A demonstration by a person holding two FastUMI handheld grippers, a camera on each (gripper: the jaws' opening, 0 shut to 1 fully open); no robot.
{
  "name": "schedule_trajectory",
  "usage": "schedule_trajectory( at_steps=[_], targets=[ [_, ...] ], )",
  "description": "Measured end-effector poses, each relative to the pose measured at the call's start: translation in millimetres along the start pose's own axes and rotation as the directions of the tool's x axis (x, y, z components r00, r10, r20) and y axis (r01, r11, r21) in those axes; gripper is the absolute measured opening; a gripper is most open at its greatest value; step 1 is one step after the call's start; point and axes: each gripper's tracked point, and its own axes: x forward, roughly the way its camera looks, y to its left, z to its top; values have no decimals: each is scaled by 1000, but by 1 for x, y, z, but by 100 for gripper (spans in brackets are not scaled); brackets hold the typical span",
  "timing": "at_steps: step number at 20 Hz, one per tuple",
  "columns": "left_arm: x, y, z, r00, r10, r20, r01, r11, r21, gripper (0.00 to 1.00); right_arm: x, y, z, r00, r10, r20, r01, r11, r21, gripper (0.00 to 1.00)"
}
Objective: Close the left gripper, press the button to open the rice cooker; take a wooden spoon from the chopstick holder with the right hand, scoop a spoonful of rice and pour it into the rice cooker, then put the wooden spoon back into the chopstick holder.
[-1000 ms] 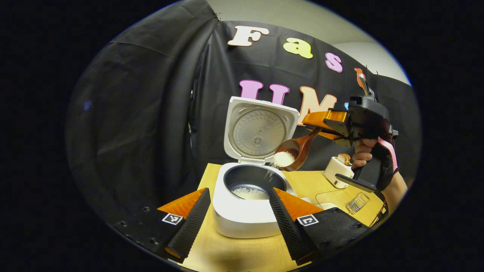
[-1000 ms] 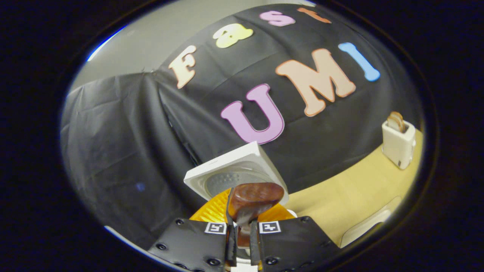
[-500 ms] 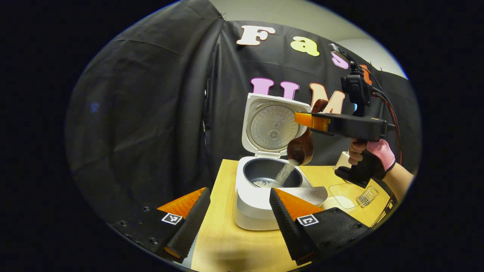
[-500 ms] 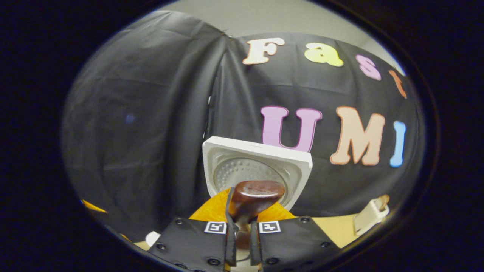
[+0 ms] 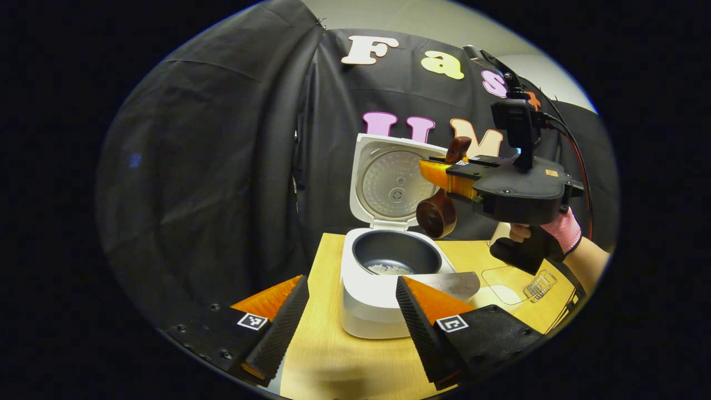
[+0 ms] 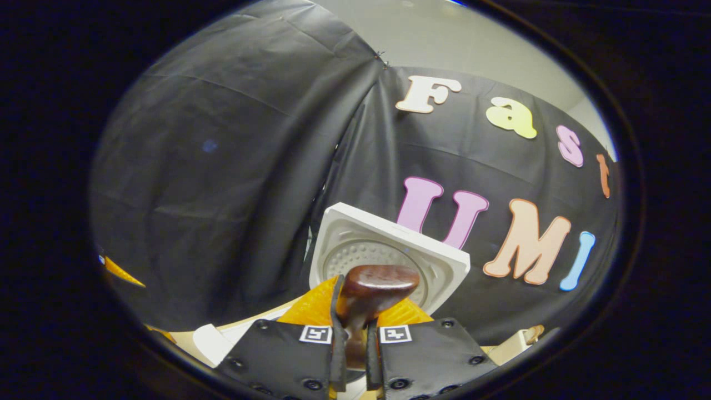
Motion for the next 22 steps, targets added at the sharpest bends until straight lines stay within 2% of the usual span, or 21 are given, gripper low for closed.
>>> schedule_trajectory(
  at_steps=[2, 4, 6, 8, 11, 16, 18, 20, 22],
  targets=[
    [4, -6, -1, 1000, -13, -5, 13, 1000, -5, 94, -2, -6, -3, 1000, 17, -15, -15, 993, 120, 17],
    [8, -13, -1, 1000, -27, -6, 27, 1000, -1, 94, -2, -20, -2, 998, 46, -31, -35, 956, 290, 17],
    [11, -20, -1, 999, -36, -7, 36, 999, 21, 94, -7, -40, -1, 999, 39, -37, -22, 918, 395, 17],
    [12, -27, -1, 999, -45, -5, 45, 998, 52, 94, -17, -59, -3, 999, 37, -39, -13, 869, 494, 17],
    [14, -48, -5, 996, -87, -11, 87, 995, 49, 93, -36, -93, -12, 998, 21, -58, 20, 775, 631, 17],
    [19, -76, -7, 991, -130, -19, 130, 989, 66, 94, -86, -182, -38, 992, -86, -94, 127, 711, 692, 18],
    [20, -86, -3, 990, -139, -12, 140, 986, 88, 94, -122, -231, -50, 981, -151, -120, 191, 681, 707, 17],
    [22, -94, -1, 989, -144, -15, 145, 985, 96, 94, -154, -278, -67, 961, -230, -152, 271, 684, 677, 17],
    [25, -102, -1, 989, -146, -22, 148, 984, 101, 94, -192, -321, -86, 930, -312, -191, 362, 702, 614, 16]
  ],
)
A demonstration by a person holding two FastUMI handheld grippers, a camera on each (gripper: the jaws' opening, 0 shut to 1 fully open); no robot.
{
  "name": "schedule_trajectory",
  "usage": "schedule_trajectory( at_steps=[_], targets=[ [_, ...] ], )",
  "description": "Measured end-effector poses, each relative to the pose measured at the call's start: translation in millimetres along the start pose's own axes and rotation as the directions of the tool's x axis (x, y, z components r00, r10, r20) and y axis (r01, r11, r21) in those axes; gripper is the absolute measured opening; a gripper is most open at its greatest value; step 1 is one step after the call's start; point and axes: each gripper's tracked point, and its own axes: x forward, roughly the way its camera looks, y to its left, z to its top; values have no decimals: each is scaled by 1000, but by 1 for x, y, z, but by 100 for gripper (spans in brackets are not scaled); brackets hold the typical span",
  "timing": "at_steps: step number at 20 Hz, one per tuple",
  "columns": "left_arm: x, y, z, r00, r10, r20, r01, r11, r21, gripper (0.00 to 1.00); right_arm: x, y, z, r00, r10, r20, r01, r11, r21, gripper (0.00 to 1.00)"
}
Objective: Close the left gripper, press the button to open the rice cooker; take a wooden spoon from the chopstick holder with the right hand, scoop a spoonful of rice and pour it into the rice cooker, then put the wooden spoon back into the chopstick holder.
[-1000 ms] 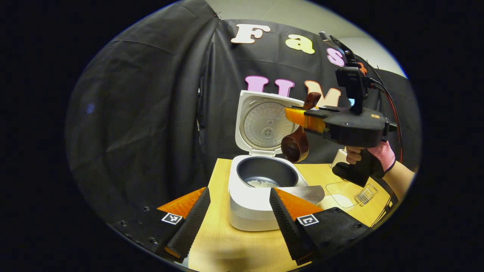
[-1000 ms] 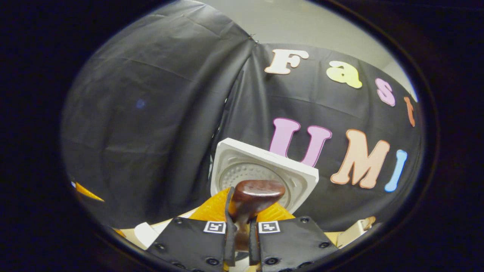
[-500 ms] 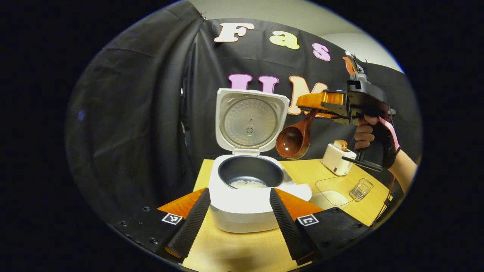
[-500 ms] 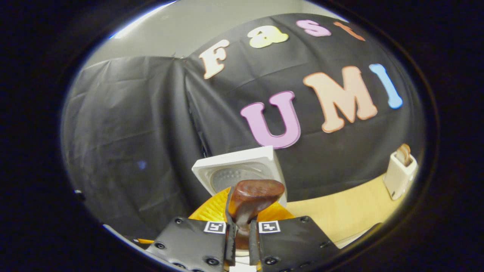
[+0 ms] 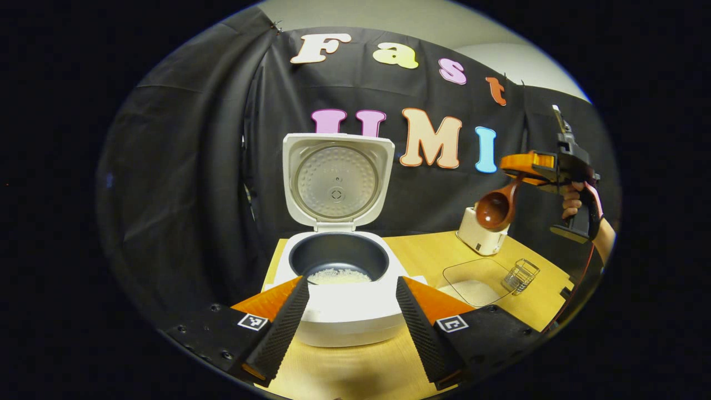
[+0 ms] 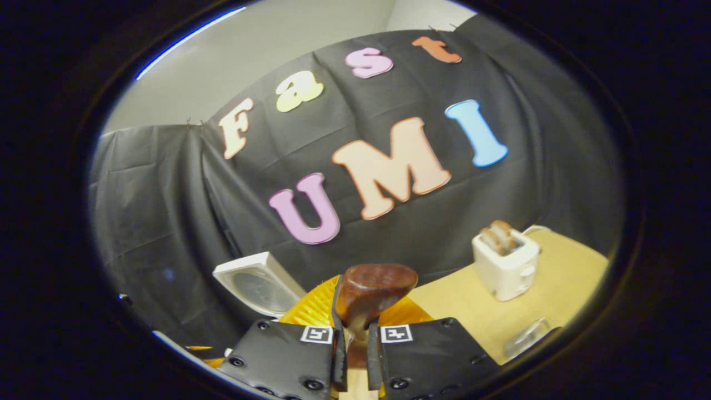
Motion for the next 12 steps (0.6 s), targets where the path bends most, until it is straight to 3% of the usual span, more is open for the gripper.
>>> schedule_trajectory(
  at_steps=[3, 6, 12],
  targets=[
    [3, -9, 7, 1000, 2, 4, -2, 1000, 13, 93, -30, -70, 9, 994, -104, -13, 103, 991, -83, 16],
    [3, -16, 15, 1000, 23, 14, -23, 999, 39, 94, -48, -118, 7, 985, -168, -33, 159, 970, -186, 16],
    [-3, -34, 19, 997, 71, -4, -70, 995, 64, 93, -45, -172, -19, 975, -212, -59, 170, 896, -410, 16]
  ],
)
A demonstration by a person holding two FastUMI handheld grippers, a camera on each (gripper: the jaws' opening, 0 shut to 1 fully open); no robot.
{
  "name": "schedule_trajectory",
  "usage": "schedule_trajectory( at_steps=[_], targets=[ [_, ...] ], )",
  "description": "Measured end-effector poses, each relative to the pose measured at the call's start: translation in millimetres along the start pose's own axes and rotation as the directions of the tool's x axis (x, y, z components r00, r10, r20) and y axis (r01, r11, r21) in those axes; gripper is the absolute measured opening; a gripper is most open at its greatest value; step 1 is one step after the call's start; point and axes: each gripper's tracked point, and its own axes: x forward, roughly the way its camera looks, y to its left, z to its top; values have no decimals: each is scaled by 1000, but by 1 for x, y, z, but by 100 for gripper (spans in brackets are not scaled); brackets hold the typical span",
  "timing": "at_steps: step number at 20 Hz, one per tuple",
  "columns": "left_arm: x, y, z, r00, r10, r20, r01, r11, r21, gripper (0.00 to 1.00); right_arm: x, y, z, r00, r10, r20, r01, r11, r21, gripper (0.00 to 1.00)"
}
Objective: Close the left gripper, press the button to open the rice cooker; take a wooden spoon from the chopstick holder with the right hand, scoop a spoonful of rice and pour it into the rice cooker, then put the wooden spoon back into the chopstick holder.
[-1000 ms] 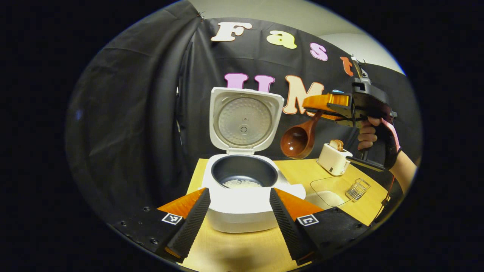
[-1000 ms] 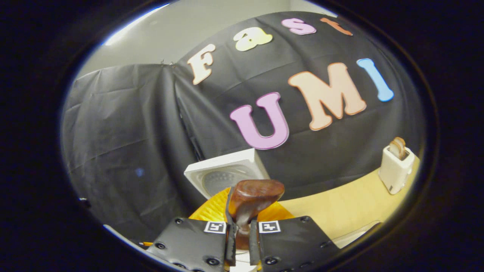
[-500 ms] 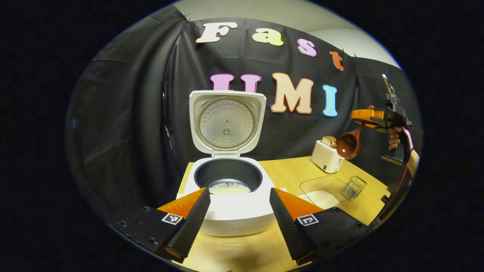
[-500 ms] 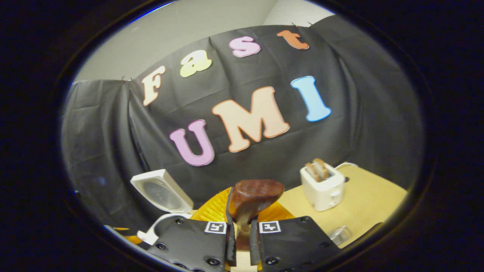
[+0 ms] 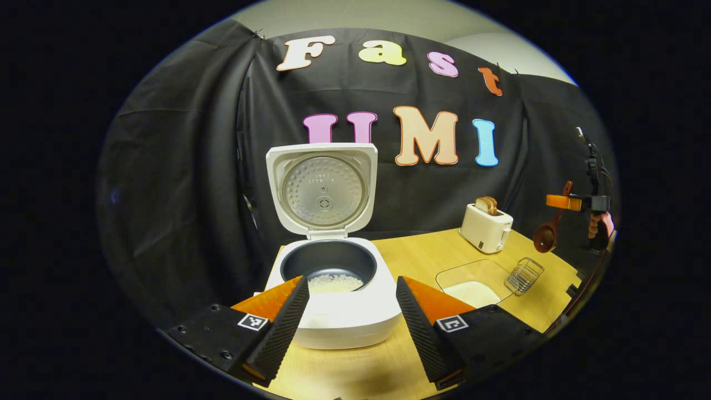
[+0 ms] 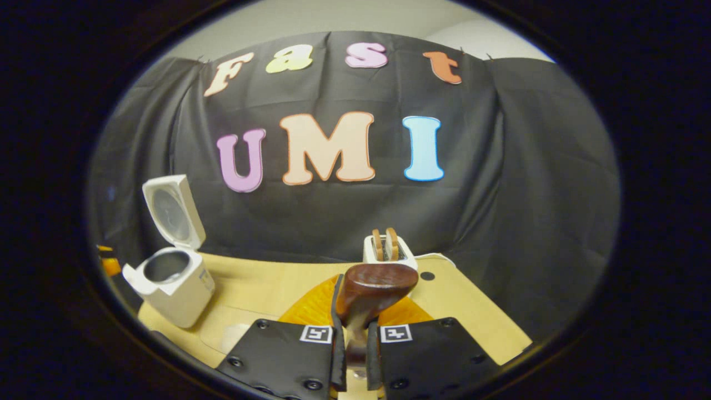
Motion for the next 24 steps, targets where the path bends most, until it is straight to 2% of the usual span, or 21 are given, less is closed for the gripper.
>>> schedule_trajectory(
  at_steps=[5, 9, 19, 23, 24],
  targets=[
    [-7, -12, 1, 998, 56, -9, -57, 996, -74, 93, 28, 5, -51, 997, 63, -48, -68, 992, -111, 17],
    [-11, -11, 14, 993, 117, 6, -116, 992, -46, 93, 43, 5, -88, 991, 87, -99, -101, 985, -140, 18],
    [-6, -26, 19, 990, 139, 18, -138, 989, -52, 93, 52, -11, -137, 982, 92, -166, -97, 995, -19, 19],
    [-5, -28, 18, 991, 130, 24, -129, 990, -59, 93, 47, -15, -143, 973, 111, -200, -97, 992, 78, 26],
    [-5, -27, 18, 991, 129, 25, -127, 990, -67, 93, 48, -18, -142, 973, 108, -202, -88, 991, 105, 31]
  ],
)
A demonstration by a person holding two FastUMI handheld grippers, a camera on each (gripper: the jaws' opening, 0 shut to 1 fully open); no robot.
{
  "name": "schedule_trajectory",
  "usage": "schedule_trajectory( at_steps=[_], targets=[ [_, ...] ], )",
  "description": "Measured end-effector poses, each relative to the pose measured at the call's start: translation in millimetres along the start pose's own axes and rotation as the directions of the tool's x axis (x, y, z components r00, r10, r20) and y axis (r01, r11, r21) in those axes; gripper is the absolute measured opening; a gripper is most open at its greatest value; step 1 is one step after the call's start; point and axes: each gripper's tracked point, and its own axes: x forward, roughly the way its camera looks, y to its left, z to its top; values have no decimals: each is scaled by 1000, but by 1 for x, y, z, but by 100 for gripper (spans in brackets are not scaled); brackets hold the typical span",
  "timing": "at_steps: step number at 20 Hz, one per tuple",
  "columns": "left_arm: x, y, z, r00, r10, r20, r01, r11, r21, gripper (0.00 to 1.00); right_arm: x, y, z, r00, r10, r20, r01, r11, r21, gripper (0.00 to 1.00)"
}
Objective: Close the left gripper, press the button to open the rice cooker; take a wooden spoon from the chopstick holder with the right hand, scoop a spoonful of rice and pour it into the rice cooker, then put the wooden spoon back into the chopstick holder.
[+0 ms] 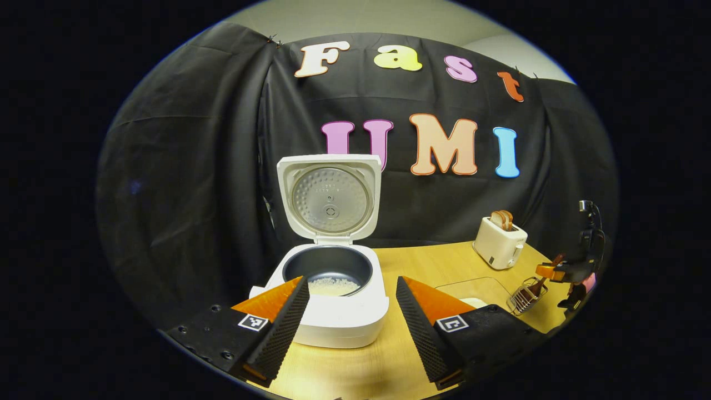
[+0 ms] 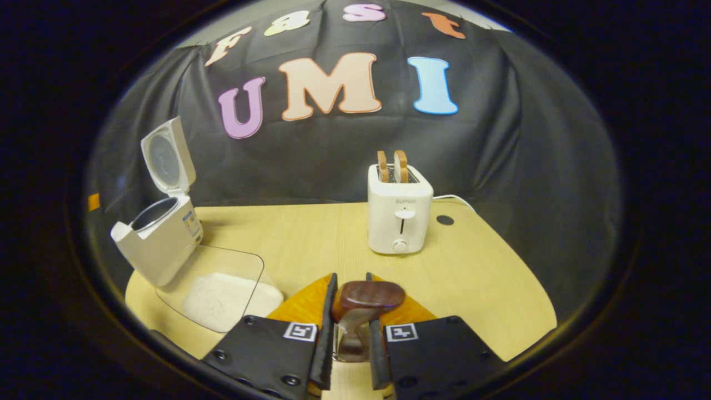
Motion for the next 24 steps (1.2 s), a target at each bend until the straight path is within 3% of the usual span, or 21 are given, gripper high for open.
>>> schedule_trajectory(
  at_steps=[5, 10, 14, 16, 20, 21, 22, 24],
  targets=[
    [2, 3, 2, 1000, -24, 11, 25, 999, -35, 93, -20, -20, 18, 999, -48, 26, 46, 996, 78, 61],
    [14, 11, 12, 998, -55, 15, 56, 997, -50, 93, -51, -38, 39, 988, -138, 71, 137, 990, 32, 94],
    [31, 13, 32, 995, -97, 28, 98, 994, -41, 89, -83, -30, 55, 981, -166, 99, 168, 986, -5, 94],
    [42, 14, 52, 991, -121, 54, 122, 992, -25, 93, -100, -16, 66, 981, -156, 113, 158, 987, -6, 94],
    [70, 29, 97, 985, -131, 112, 127, 991, 39, 89, -131, 25, 86, 986, -91, 139, 88, 996, 31, 94],
    [79, 37, 108, 985, -124, 123, 120, 992, 41, 93, -137, 35, 92, 986, -75, 150, 70, 997, 40, 94],
    [88, 44, 119, 985, -113, 130, 111, 993, 29, 89, -144, 43, 98, 985, -66, 159, 60, 997, 45, 94],
    [102, 53, 142, 982, -114, 152, 117, 993, -11, 93, -158, 57, 107, 983, -55, 176, 48, 998, 46, 95]
  ],
)
